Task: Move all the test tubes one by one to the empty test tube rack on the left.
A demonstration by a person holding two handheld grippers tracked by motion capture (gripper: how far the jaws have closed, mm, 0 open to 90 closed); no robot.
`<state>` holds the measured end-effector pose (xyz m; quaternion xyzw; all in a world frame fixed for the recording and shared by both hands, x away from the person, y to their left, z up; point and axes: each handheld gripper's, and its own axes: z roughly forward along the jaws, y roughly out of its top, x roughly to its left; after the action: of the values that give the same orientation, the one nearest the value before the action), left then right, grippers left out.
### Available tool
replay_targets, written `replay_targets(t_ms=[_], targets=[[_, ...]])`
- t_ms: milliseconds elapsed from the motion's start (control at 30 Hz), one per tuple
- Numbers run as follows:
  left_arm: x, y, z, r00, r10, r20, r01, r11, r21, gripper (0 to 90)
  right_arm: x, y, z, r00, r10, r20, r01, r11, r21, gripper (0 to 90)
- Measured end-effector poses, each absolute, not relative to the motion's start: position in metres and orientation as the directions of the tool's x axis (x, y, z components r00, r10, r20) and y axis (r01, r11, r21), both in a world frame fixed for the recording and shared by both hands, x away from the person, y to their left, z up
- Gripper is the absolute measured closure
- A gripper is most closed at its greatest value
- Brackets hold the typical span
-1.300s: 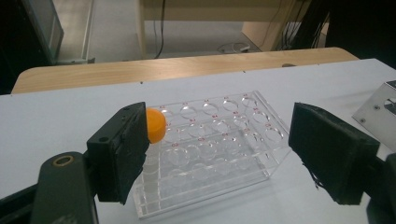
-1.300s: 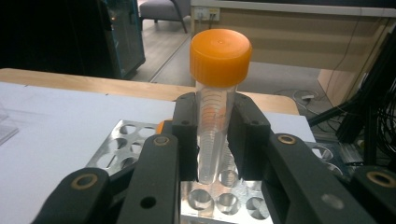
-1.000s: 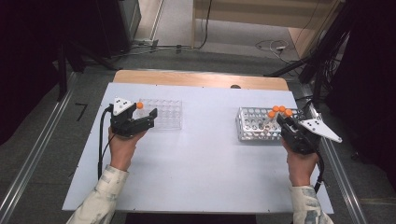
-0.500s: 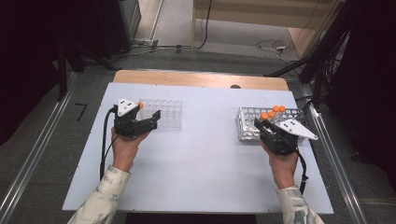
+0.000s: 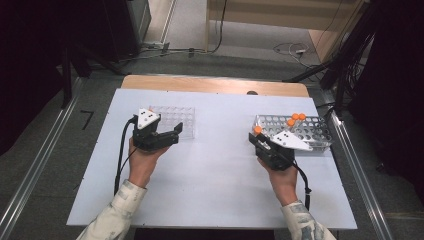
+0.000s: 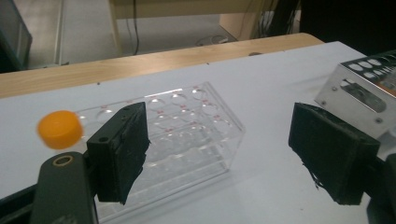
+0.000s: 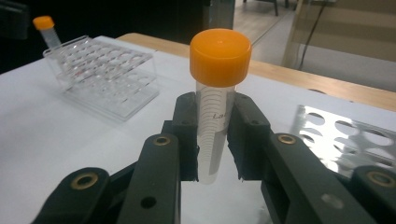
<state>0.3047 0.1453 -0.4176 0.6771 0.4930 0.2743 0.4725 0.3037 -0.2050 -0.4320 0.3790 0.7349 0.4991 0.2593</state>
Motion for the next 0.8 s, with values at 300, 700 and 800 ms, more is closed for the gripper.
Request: replay_targets(t_ms=[300, 700, 800], targets=[[0.293, 0.103, -0.423, 0.466, 0.882, -0.066, 0.388, -0.136, 0.912, 20.7, 0.298, -0.174, -0.444, -0.642, 0.766, -0.029, 0.29, 0.279, 0.915, 71.3], [0.278, 0.068, -0.429, 0.585, 0.808, -0.068, 0.372, -0.193, 0.908, 24.5, 0.292, -0.143, -0.458, -0.706, 0.707, -0.029, 0.29, 0.327, 0.9, 71.3], [0.276, 0.065, -0.429, 0.596, 0.8, -0.074, 0.363, -0.186, 0.913, 26.5, 0.291, -0.138, -0.461, -0.719, 0.695, -0.026, 0.291, 0.335, 0.896, 71.3]])
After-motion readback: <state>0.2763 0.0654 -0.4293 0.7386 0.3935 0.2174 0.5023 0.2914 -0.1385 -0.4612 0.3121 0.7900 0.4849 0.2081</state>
